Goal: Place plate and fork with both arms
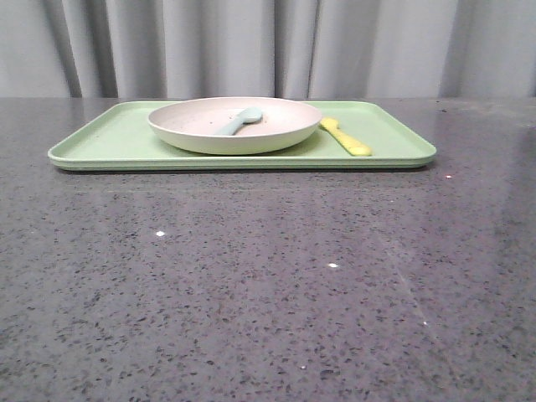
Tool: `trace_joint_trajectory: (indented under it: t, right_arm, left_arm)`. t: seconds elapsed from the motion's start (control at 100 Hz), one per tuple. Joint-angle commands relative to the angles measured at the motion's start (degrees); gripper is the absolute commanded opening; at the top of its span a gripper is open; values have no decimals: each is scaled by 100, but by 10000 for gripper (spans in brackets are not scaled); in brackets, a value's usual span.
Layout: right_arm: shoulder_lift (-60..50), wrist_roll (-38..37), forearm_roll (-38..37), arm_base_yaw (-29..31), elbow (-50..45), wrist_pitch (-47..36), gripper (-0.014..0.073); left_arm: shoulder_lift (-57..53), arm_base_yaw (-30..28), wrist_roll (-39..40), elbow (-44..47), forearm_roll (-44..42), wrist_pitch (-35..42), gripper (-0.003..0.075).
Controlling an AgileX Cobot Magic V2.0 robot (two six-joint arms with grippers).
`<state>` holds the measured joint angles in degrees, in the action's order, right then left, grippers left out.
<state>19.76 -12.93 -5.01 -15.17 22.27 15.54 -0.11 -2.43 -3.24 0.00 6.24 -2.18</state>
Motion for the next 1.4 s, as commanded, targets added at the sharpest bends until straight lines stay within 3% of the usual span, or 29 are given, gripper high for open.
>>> trace_joint_trajectory:
  t: [0.0, 0.18, 0.49, 0.77, 0.89, 1.39]
  right_arm:
    - [18, 209, 6, 274, -105, -971, -67]
    - [-236, 809, 266, 610, -599, -1337, -67]
    - [-1288, 643, 285, 1153, -1458, -1433, -67]
    - [-1886, 627, 285, 1160, -1980, -1474, -67]
    - [-2178, 614, 292, 1160, -2383, -2005, -67]
    - [-2175, 609, 292, 1185, -2358, -1858, -67]
  left_arm:
    - [-193, -13, 54, 71, 29, 450, -20]
    - [-193, -13, 54, 71, 29, 450, -20]
    - [-193, -13, 54, 71, 29, 450, -20]
    - [-193, -13, 54, 71, 29, 450, -20]
    - [-193, -13, 54, 71, 29, 450, -20]
    - [-193, -13, 54, 71, 29, 450, -20]
